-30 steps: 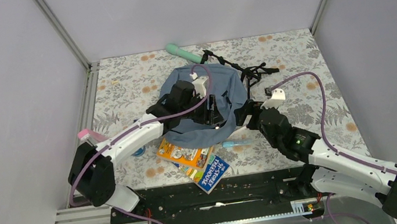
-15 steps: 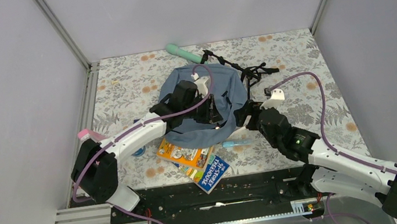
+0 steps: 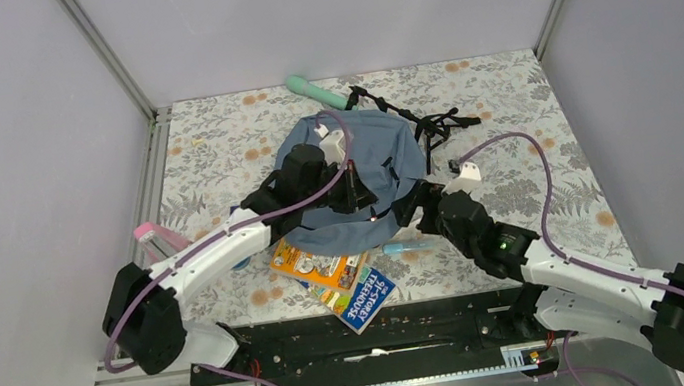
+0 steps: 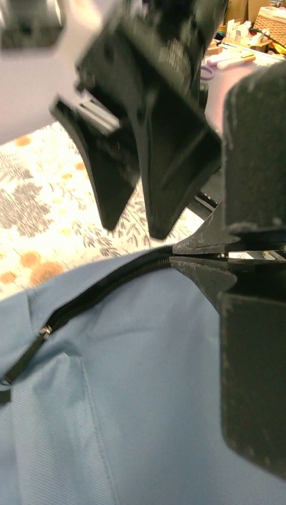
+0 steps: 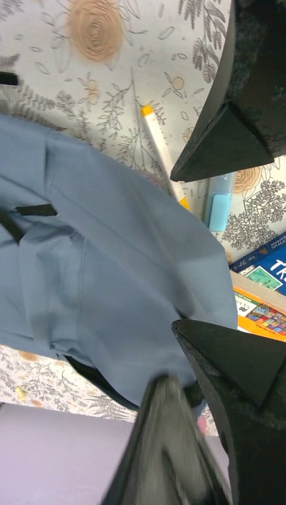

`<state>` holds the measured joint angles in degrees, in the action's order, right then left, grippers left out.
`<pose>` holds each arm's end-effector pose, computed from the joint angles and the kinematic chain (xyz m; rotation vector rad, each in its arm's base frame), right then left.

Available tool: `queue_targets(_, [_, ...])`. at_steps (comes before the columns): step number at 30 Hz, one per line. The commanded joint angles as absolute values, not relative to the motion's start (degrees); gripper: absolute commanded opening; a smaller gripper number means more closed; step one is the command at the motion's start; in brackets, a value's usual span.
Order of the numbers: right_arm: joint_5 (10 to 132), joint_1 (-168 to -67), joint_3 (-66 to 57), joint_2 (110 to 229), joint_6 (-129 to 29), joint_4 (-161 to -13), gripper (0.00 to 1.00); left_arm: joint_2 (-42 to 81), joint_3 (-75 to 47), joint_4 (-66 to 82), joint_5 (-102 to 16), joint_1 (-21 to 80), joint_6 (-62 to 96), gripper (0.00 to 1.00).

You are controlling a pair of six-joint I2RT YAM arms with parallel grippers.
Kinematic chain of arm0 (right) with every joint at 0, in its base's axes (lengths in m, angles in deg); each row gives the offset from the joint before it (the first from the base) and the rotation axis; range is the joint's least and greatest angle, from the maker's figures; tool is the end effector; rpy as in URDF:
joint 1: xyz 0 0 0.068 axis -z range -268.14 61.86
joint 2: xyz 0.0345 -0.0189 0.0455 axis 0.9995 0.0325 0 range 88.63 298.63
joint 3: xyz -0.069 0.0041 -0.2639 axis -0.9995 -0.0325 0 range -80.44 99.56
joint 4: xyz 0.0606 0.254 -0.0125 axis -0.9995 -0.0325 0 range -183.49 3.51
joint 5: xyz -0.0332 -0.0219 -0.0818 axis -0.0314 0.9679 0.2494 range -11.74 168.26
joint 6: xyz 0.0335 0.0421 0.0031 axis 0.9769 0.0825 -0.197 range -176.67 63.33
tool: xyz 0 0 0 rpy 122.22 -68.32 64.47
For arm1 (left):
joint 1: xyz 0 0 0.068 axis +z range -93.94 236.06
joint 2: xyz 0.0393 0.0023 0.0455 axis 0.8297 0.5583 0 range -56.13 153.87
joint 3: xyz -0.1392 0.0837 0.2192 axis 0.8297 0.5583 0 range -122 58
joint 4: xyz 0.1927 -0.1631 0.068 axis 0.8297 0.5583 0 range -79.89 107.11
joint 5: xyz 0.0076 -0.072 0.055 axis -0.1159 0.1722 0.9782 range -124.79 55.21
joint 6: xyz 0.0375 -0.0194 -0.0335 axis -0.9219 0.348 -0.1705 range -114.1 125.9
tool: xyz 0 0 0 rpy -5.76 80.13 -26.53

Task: Pack the student bag
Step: Unzip the student bag at the center of the board.

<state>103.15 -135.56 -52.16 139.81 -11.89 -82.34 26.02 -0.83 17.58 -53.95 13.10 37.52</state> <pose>0.1492 0.1403 0.2451 0.2570 1.9091 0.6914 0.2300 -0.2302 0.2782 0.4422 2.2431 -1.0891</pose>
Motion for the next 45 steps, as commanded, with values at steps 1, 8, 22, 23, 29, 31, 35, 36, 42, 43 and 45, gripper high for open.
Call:
queue_targets(1, [102.9, -135.2, -55.4, 141.2, -2.5, -76.2, 0.95, 21.0, -0.5, 11.5, -54.7, 12.9, 38.4, 0.0])
queue_targets(8, [100.6, -135.2, -58.2, 141.9, 3.4, -66.7, 1.0, 18.4, 1.4, 12.3, -54.8, 12.9, 37.1, 0.0])
queue_targets(22, [97.7, -135.2, -58.1, 151.8, 11.5, -58.9, 0.87, 15.7, 3.2, 13.2, -52.7, 12.9, 36.8, 0.0])
queue_targets(23, [97.7, -135.2, -57.8, 152.4, 11.4, -58.4, 0.81, 15.8, 2.7, 14.1, -52.2, 12.9, 36.4, 0.0])
queue_targets(29, [101.1, -135.2, -56.3, 152.8, 9.9, -58.5, 0.32, 14.2, 2.8, 15.4, -49.2, 12.9, 35.2, 0.0])
queue_targets(31, [101.9, -135.2, -56.0, 152.8, 9.4, -58.5, 0.16, 13.7, 2.7, 17.0, -46.6, 12.9, 34.9, 0.0])
queue_targets(35, [103.4, -135.2, -55.8, 152.4, 9.3, -58.5, 0.0, 12.2, 3.2, 21.4, -38.4, 13.0, 34.2, 0.0])
queue_targets(36, [103.7, -135.3, -55.9, 152.2, 9.5, -58.4, 0.0, 11.7, 3.7, 21.8, -37.0, 13.1, 34.2, 0.0])
queue_targets(42, [105.2, -135.2, -55.8, 151.0, 7.9, -58.6, 0.0, 7.9, 7.0, 22.7, -32.1, 13.6, 34.3, 0.0])
queue_targets(43, [105.6, -135.2, -55.8, 150.8, 7.5, -58.9, 0.0, 7.3, 7.5, 22.9, -31.3, 13.8, 34.4, 0.0])
queue_targets(45, [106.2, -135.2, -55.7, 150.4, 6.9, -59.4, 0.0, 6.1, 8.3, 23.2, -30.1, 14.3, 34.5, 0.0])
